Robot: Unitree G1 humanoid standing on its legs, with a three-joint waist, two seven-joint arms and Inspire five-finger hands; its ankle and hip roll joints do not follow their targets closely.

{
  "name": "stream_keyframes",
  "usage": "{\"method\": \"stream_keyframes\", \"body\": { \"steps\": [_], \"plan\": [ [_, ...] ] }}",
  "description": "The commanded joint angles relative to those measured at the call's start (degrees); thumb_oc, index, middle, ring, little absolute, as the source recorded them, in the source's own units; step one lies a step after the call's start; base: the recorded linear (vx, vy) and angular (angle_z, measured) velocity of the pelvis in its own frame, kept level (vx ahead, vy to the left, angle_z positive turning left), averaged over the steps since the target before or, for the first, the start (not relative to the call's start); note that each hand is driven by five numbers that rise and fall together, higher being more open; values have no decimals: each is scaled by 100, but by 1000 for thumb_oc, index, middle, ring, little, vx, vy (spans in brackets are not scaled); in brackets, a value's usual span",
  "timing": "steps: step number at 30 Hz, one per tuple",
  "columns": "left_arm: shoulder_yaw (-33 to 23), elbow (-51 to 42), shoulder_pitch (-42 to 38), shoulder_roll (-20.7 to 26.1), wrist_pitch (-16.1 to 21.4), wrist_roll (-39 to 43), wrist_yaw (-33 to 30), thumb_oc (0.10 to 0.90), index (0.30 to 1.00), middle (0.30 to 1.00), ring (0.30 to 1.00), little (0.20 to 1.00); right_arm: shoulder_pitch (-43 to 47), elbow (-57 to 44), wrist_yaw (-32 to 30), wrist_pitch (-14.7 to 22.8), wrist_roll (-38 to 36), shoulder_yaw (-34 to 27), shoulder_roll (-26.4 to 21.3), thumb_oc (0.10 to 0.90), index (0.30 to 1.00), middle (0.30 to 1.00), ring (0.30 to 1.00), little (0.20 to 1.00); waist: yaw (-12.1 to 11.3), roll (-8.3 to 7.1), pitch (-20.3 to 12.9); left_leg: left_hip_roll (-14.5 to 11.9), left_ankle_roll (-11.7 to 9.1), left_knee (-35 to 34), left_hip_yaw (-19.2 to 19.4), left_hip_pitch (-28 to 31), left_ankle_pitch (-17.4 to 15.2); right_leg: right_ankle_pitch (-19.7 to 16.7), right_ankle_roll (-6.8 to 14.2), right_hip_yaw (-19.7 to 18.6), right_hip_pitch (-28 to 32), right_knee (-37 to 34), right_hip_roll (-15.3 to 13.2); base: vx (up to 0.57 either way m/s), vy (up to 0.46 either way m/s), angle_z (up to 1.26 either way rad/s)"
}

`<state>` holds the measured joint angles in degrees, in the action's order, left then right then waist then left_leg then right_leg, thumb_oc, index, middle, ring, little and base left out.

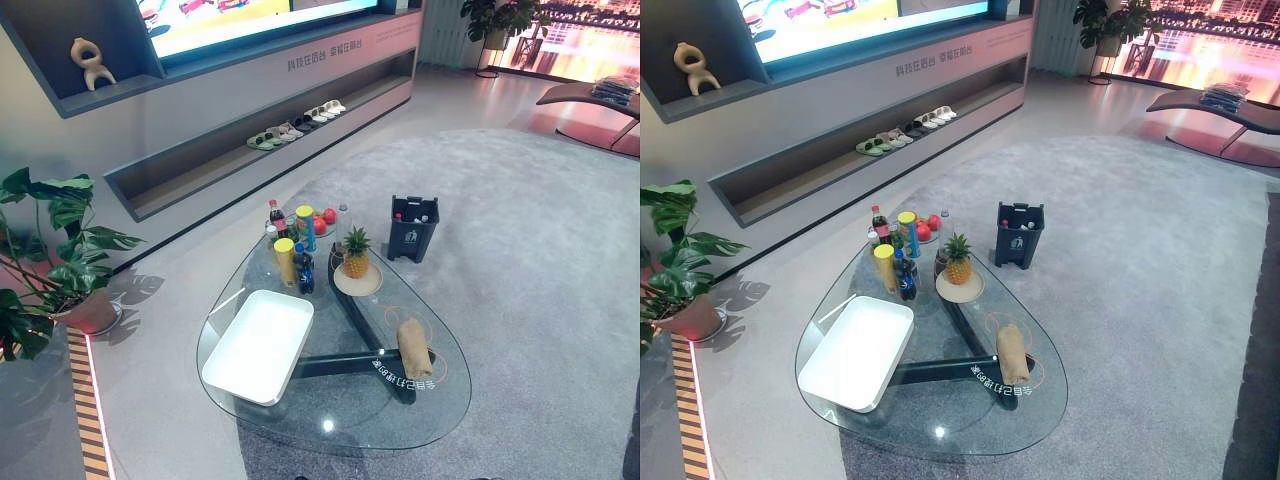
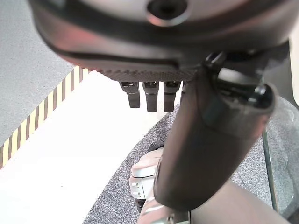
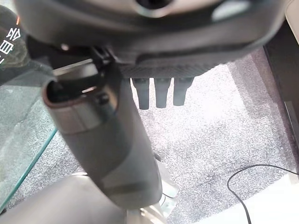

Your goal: Wipe the table with a cloth and put it in the basket.

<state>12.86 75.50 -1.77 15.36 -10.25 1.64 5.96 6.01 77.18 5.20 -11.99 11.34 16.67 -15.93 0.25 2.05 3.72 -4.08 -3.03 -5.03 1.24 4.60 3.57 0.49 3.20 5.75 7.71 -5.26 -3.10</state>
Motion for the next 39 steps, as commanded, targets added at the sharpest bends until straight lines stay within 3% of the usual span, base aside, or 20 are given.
{"method": "stream_keyframes", "body": {
  "steps": [1,32,39],
  "plan": [
    [8,265,-579,-77,165,109,122,800,900,900,900,900,403,265,-62,-77,166,61,5,800,900,900,900,900,-9,-211,129,165,44,3,163,146,-397,-192,198,36,-88,26,-150,0,0,0],
    [-86,242,-542,-55,266,262,-1,800,900,900,900,900,360,303,-33,-49,185,41,2,800,900,900,900,900,9,-198,141,166,39,3,161,162,-399,-195,204,11,-77,26,-140,6,-1,0],
    [-182,76,-446,28,486,686,78,800,900,900,900,900,282,218,31,-67,158,40,-100,800,900,900,900,900,38,-149,307,164,19,3,165,-20,-301,-275,215,-60,-256,26,-128,46,1,0]
  ]
}}
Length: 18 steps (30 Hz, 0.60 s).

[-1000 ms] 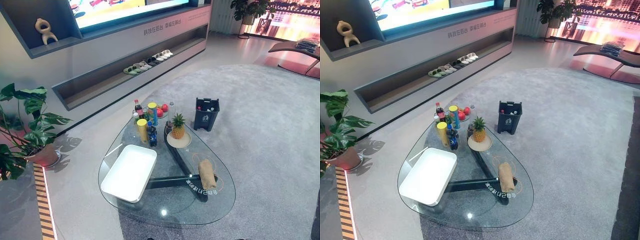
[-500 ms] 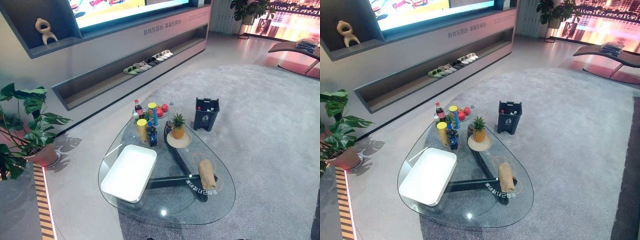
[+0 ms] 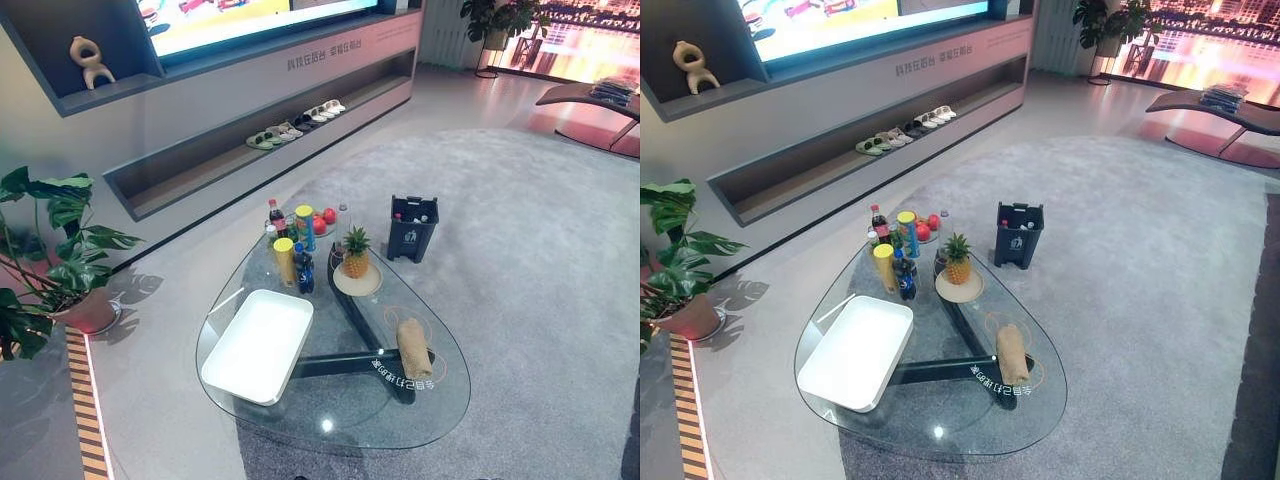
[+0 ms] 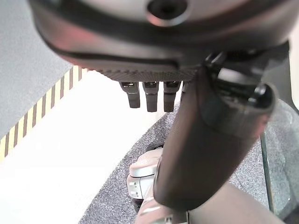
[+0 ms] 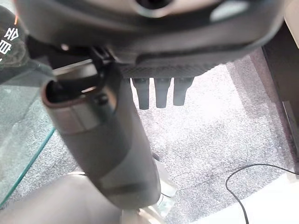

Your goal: Wipe the table with a cloth and put it in the basket.

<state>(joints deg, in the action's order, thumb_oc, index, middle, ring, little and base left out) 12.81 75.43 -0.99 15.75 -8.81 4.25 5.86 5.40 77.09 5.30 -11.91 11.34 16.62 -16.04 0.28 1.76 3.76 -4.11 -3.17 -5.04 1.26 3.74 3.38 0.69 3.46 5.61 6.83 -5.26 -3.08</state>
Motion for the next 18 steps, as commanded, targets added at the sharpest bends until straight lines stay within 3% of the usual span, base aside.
{"method": "stream_keyframes", "body": {
  "steps": [1,9,15,18],
  "plan": [
    [-133,3,-537,-6,404,560,88,800,900,900,900,900,376,189,-6,-89,74,85,-128,800,900,900,900,900,39,-95,405,169,35,4,156,-59,-236,-335,178,-78,-299,26,-129,-56,32,-3],
    [78,-490,-1344,123,811,1503,-42,800,900,900,900,900,1156,-44,-347,-107,-494,233,-366,800,900,900,900,900,121,72,1533,229,119,4,19,-1262,202,-643,73,-347,-1635,197,-1,-227,14,-5],
    [37,-792,-1665,399,848,1886,13,800,900,900,900,900,1357,-254,-683,-79,-916,188,-583,800,900,900,900,900,49,113,2077,295,60,59,-72,-1834,464,-541,12,-230,-2328,732,4,-137,-5,0],
    [116,-822,-1749,431,875,1864,28,800,900,900,900,900,1452,-301,-895,-48,-1218,122,-653,800,900,900,900,900,-4,110,2258,394,62,645,-141,-2389,413,-408,-19,-135,-2827,1298,-35,-168,-21,9]
  ]
}}
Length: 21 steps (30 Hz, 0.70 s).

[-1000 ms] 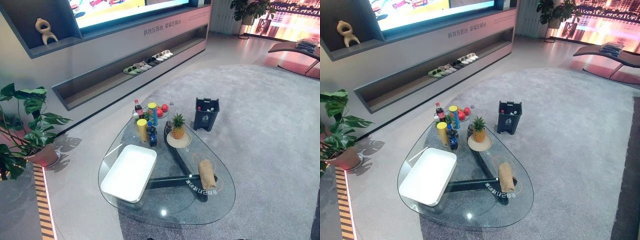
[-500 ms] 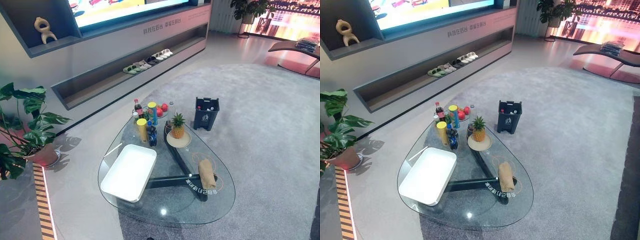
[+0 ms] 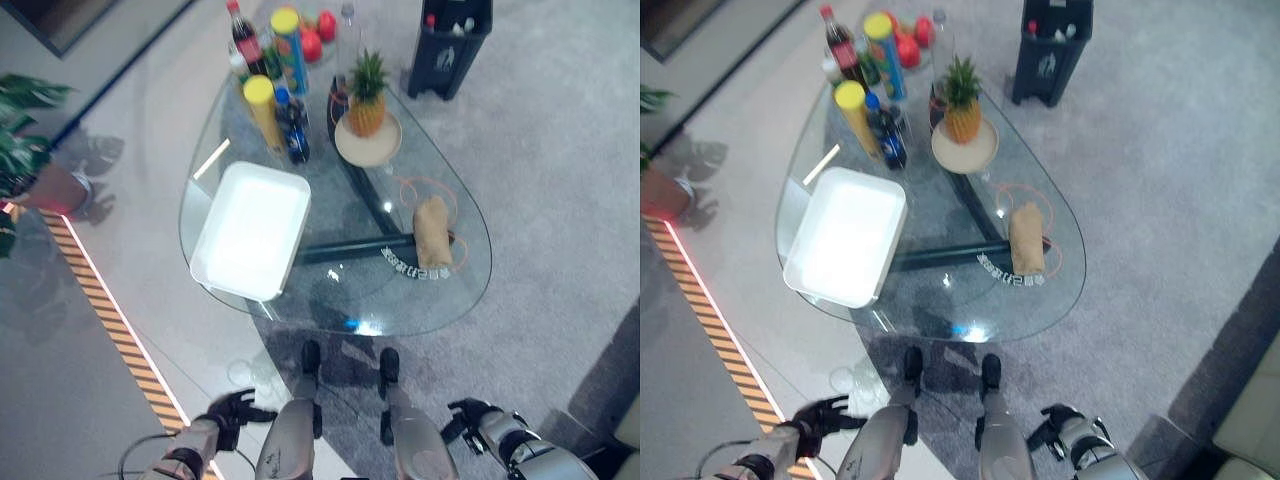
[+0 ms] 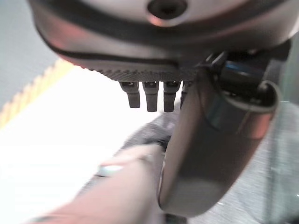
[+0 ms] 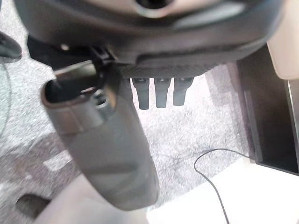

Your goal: Wipe the table with a cloth and put it in the basket.

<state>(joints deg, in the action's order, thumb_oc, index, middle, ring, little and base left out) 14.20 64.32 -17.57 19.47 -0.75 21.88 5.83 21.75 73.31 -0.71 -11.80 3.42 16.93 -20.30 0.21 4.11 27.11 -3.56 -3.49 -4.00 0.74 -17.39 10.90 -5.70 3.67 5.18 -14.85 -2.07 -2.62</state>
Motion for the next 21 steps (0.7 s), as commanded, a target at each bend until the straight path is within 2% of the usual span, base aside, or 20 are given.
{"method": "stream_keyframes", "body": {
  "steps": [1,3,5,9,13,21],
  "plan": [
    [-15,326,-109,70,126,95,40,800,900,900,900,900,-138,56,-347,-41,-545,36,-251,800,900,900,900,900,-6,-128,-17,400,103,887,-133,-549,-419,317,-52,-66,-902,1264,-101,-140,-38,13],
    [-10,346,-134,89,138,140,22,800,900,900,900,900,-89,36,-398,-49,-607,-25,-273,800,900,900,900,900,-1,-135,33,474,135,1303,-174,-878,-530,431,-75,-76,-1202,1603,-112,-121,-44,15],
    [-37,326,-173,130,103,80,39,800,900,900,900,900,-30,5,-466,-21,-707,-49,-310,800,900,900,900,900,10,-156,101,538,159,1955,-203,-1452,-711,571,-121,-100,-1691,2066,-115,-112,-46,19],
    [-21,266,-251,178,46,110,51,800,900,900,900,900,139,-30,-552,-40,-822,-12,-325,800,900,900,900,900,28,-151,155,527,197,2480,-202,-1890,-918,710,-169,-168,-2127,2475,-85,-60,-25,15],
    [44,207,-341,176,61,194,31,800,900,900,900,900,297,-87,-713,43,-915,5,-321,800,900,900,900,900,46,-134,224,485,240,2976,-199,-2303,-1117,841,-218,-220,-2559,2901,-52,-49,-21,-1],
    [134,189,-451,169,84,239,31,800,900,900,900,900,483,-134,-875,210,-979,57,-326,800,900,900,900,900,37,-109,269,450,258,3405,-178,-2733,-1284,991,-292,-193,-2996,3369,-63,-22,-15,-5]
  ]
}}
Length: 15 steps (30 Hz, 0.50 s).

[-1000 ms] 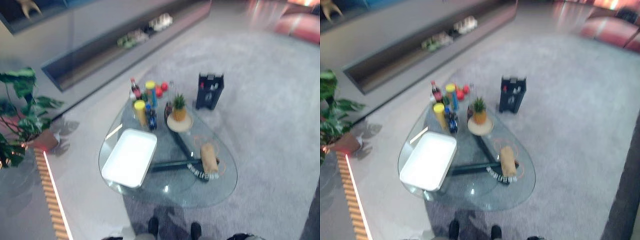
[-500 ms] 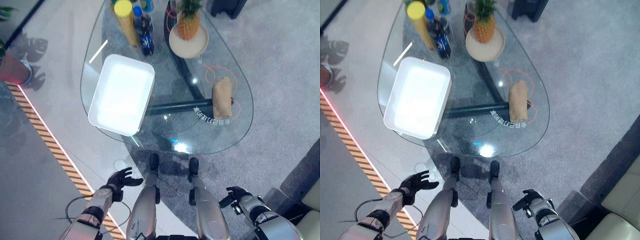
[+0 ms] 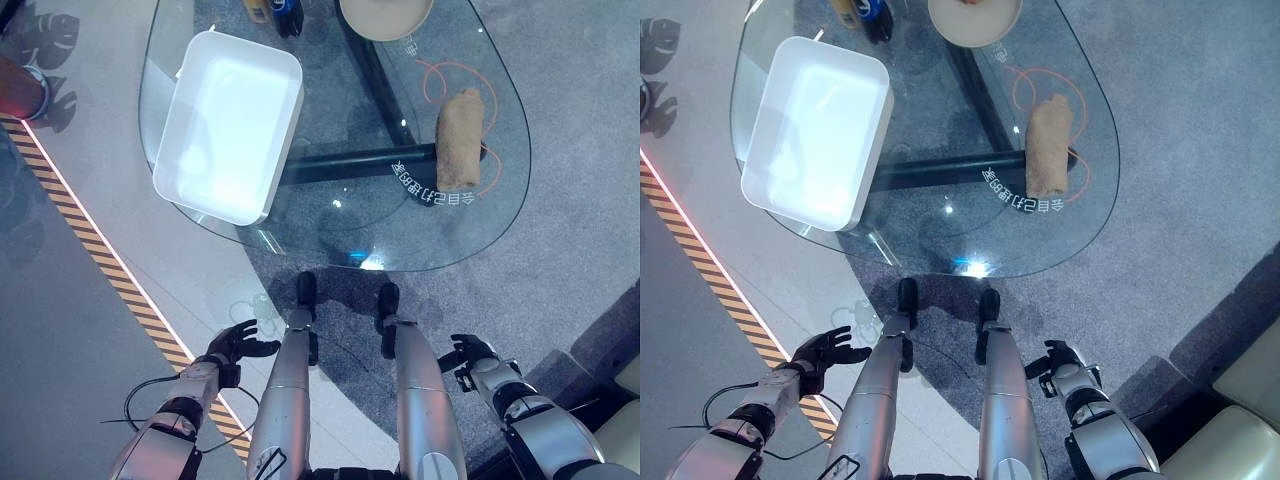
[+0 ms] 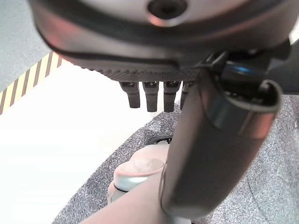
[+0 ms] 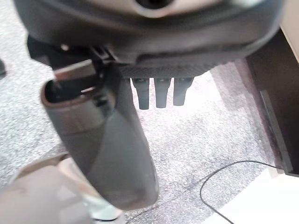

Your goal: Wipe the table with a cloth and put it in the basket.

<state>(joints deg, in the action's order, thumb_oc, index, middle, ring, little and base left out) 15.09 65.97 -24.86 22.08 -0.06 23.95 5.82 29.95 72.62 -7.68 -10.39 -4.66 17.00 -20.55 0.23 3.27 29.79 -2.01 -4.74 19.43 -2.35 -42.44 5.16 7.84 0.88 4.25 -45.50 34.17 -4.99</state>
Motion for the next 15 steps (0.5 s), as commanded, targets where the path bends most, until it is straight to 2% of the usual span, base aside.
{"method": "stream_keyframes", "body": {
  "steps": [1,11,15],
  "plan": [
    [56,26,266,-97,18,44,28,800,900,900,900,900,-311,-68,-193,80,-177,55,-300,800,900,900,900,900,31,-22,0,291,379,1099,137,-268,-723,-345,-21,-94,32,-210,172,0,0,0],
    [96,130,239,-114,118,33,49,800,900,900,900,900,-215,-59,-348,221,-304,50,-292,800,900,900,900,900,4,-21,1,313,341,1242,115,-453,-780,-267,-64,-75,-125,-55,204,7,-11,2],
    [119,181,248,-126,157,30,42,800,900,900,900,900,-194,-26,-765,450,-494,-47,-358,800,900,900,900,900,5,-35,1,312,330,1234,111,-434,-785,-269,-71,-70,-101,-74,216,4,-3,1]
  ]
}}
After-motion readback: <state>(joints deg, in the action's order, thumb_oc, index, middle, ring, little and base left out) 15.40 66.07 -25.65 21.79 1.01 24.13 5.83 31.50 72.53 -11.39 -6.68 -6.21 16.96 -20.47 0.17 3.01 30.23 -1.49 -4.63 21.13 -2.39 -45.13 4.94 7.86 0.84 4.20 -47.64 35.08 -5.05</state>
